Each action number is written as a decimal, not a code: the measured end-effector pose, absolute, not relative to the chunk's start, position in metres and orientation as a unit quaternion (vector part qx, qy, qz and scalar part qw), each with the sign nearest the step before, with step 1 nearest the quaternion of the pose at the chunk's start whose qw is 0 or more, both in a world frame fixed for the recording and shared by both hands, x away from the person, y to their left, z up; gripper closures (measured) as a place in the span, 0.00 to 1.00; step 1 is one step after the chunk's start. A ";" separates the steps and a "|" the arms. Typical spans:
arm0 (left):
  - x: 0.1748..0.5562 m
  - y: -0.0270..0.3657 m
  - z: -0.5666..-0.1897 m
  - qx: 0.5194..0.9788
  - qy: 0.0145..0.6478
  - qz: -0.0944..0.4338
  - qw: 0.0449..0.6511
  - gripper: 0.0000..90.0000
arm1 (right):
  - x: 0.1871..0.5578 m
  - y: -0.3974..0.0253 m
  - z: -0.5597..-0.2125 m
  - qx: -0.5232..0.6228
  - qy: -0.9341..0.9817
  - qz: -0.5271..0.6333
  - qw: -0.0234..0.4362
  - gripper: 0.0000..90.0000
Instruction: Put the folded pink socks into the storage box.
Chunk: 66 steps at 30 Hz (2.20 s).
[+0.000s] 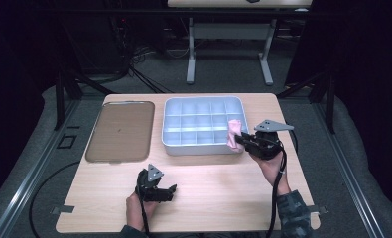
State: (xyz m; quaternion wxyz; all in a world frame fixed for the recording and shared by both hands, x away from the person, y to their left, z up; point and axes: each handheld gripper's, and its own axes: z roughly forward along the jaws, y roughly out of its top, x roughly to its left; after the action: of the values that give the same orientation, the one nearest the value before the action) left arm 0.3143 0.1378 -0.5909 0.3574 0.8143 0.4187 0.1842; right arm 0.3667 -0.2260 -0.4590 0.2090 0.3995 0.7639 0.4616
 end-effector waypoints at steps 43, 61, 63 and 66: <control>0.314 0.138 -0.591 0.814 0.419 0.184 0.357 0.14 | 0.434 -0.225 -0.503 0.435 0.777 0.368 0.267 0.87; 0.315 0.138 -0.591 0.814 0.419 0.184 0.358 0.14 | 0.440 -0.225 -0.519 0.443 0.789 0.344 0.250 0.87; 0.315 0.138 -0.591 0.814 0.419 0.184 0.358 0.14 | 0.440 -0.224 -0.519 0.445 0.792 0.339 0.245 0.86; 0.315 0.138 -0.591 0.814 0.419 0.184 0.358 0.14 | 0.438 -0.224 -0.518 0.447 0.790 0.339 0.246 0.86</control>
State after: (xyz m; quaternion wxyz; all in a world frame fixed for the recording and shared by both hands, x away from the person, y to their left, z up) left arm 0.3145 0.1379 -0.5909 0.3584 0.8138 0.4189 0.1837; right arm 0.4385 -0.2240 -0.5185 0.2461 0.4473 0.7903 0.3389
